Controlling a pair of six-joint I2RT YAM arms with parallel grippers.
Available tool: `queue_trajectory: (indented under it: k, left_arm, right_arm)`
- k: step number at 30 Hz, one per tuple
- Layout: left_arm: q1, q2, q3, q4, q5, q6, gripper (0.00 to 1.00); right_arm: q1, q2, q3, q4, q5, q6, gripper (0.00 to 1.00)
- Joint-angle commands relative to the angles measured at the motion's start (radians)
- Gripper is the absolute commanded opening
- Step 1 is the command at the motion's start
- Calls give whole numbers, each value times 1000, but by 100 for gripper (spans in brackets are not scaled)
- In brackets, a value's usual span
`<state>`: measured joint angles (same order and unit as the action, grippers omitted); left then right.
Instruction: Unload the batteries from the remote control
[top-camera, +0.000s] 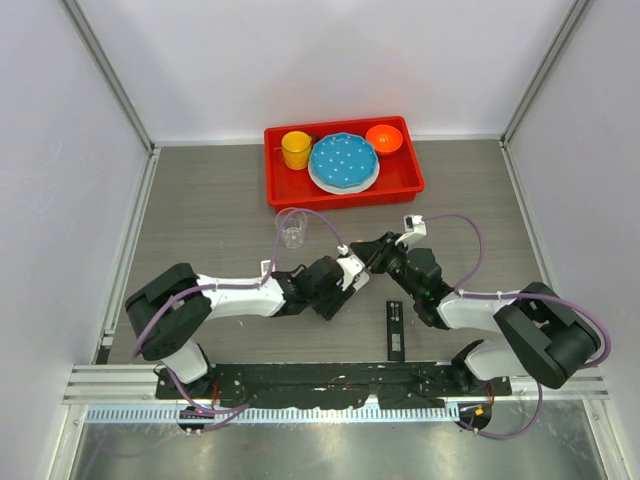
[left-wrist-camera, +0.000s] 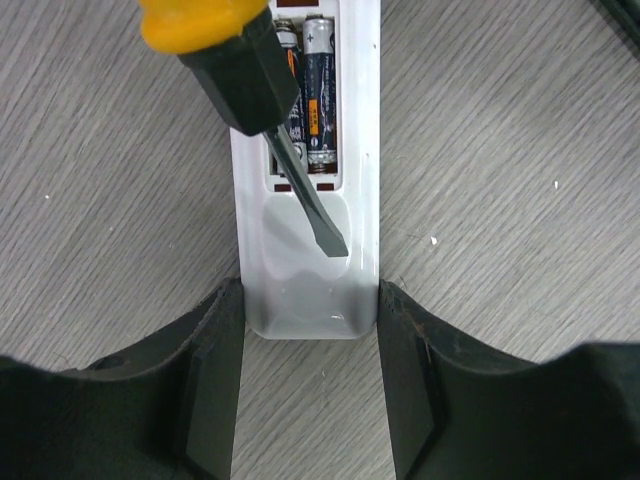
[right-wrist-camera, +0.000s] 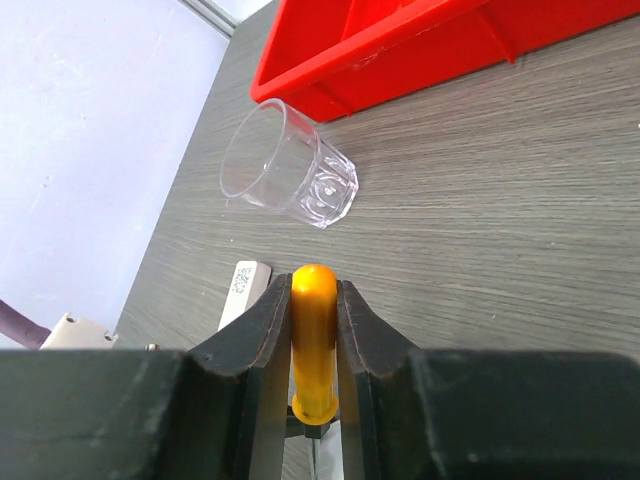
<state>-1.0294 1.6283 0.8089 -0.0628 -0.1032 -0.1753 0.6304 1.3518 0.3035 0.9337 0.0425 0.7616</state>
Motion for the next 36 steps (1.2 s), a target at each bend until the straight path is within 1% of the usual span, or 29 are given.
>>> queue_trajectory:
  k: [1,3,5,6,7,9,10,12,13,14,15,18,20,21,24,26,27,29,30,32,33,35,36]
  left_arm:
    - [8,24,-11,-8,30,-9,0]
    - [8,19,-13,-8,27,-9,0]
    - [9,13,-14,-9,25,-9,0]
    - [9,-4,-17,-9,25,-9,0]
    - [12,-13,-19,-5,22,-9,4]
    - [17,-60,-24,3,20,-7,15]
    - [20,-83,-28,18,25,-6,30]
    - [29,-125,-30,37,49,-12,46]
    - [31,-177,-30,56,65,-19,59]
    - [32,-200,-28,58,95,-33,65]
    - [34,-226,-21,85,100,-42,76]
    - [37,-304,9,83,157,-65,85]
    - [52,-340,33,83,216,-93,87]
    - [60,-347,38,99,239,-105,90]
    - [90,-341,55,141,328,-160,90]
    - [107,-311,67,165,358,-181,90]
    - [111,-300,73,184,379,-200,88]
    - [111,-256,99,201,392,-217,85]
    - [114,-245,107,211,398,-228,79]
    - [114,-220,125,228,404,-248,72]
    - [114,-208,130,247,408,-253,62]
    - [114,-200,134,274,418,-266,48]
    - [114,-196,138,277,421,-270,30]
  right_arm:
    - [0,-39,3,30,-58,44,1]
    - [0,-55,3,8,-46,28,1]
    - [0,-74,6,-27,3,-13,1]
    - [-1,-104,8,-73,37,-25,1]
    - [-1,-120,8,-94,49,-36,1]
    - [-6,-155,11,-160,74,-67,1]
    - [-9,-183,9,-174,77,-73,1]
    - [-14,-206,6,-211,77,-87,1]
    - [-15,-229,6,-220,80,-90,1]
    - [-15,-236,5,-226,74,-88,1]
    - [-17,-247,2,-240,71,-90,1]
    - [-17,-298,-3,-268,57,-90,1]
    - [-18,-342,-9,-282,33,-85,1]
    - [-18,-358,-12,-283,24,-75,1]
    - [-18,-440,-17,-295,-18,-53,1]
    - [-18,-500,-15,-314,-29,-39,1]
    - [-18,-519,-15,-323,-29,-33,1]
    - [-18,-548,-14,-337,-76,-12,1]
    - [-18,-568,-12,-343,-82,-7,1]
    - [-18,-585,-12,-358,-98,7,1]
    - [-18,-592,-14,-357,-107,15,1]
    - [-18,-596,-21,-354,-121,37,1]
    - [-18,-602,-23,-354,-128,42,1]
